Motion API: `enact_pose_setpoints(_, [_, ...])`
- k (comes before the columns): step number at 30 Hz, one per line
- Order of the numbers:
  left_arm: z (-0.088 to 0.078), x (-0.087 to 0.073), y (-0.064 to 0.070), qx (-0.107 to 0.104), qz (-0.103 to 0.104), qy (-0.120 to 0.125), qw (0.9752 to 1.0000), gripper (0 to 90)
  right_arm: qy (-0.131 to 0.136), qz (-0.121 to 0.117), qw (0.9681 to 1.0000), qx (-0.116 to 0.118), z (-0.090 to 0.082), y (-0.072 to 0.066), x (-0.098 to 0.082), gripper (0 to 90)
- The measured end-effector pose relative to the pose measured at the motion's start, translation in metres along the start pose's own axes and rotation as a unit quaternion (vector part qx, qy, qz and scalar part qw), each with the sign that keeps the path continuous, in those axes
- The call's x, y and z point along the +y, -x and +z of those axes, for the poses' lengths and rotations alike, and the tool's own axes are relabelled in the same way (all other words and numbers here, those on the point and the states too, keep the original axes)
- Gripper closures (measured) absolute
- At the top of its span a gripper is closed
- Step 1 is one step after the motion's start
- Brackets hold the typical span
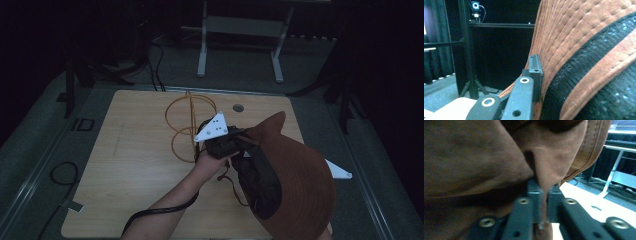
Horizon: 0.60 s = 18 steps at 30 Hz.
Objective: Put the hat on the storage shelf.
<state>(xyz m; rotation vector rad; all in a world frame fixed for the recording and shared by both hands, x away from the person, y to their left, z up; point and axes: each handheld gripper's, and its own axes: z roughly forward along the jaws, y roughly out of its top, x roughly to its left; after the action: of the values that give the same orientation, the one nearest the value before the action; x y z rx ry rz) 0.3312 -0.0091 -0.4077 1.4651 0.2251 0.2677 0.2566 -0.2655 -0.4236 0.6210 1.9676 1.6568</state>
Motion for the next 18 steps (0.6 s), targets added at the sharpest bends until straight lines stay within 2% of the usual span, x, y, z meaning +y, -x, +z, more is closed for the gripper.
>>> enact_pose_setpoints(5, [-0.002, 0.000, -0.004, -0.004, -0.001, 0.002, 1.0000, 86.5, -0.002, -0.006, 0.9998, -0.017, -0.006, -0.002, 0.005, 88.5])
enact_pose_setpoints(11, [-0.003, 0.004, -0.003, 0.006, 0.012, 0.004, 0.9999, 80.3, 0.006, 0.005, 0.9998, -0.016, -0.014, 0.003, 0.012, 88.8])
enact_pose_setpoints(13, [-0.003, 0.007, -0.001, 0.021, 0.021, -0.003, 0.9996, 72.7, 0.016, 0.014, 0.9997, -0.011, -0.017, 0.006, 0.014, 88.8])
enact_pose_setpoints(15, [-0.003, 0.012, 0.001, 0.046, 0.030, -0.024, 0.9982, 61.1, 0.025, 0.024, 0.9994, -0.007, -0.021, 0.010, 0.016, 89.0])
enact_pose_setpoints(16, [-0.004, 0.013, 0.001, 0.061, 0.041, -0.041, 0.9965, 55.9, 0.028, 0.028, 0.9992, -0.005, -0.023, 0.011, 0.017, 89.0])
enact_pose_setpoints(17, [-0.005, 0.013, 0.002, 0.068, 0.050, -0.051, 0.9951, 54.4, 0.033, 0.030, 0.9990, -0.008, -0.026, 0.013, 0.019, 89.0])
enact_pose_setpoints(18, [-0.006, 0.013, 0.003, 0.084, 0.059, -0.067, 0.9925, 52.7, 0.038, 0.029, 0.9988, -0.011, -0.029, 0.015, 0.021, 89.0])
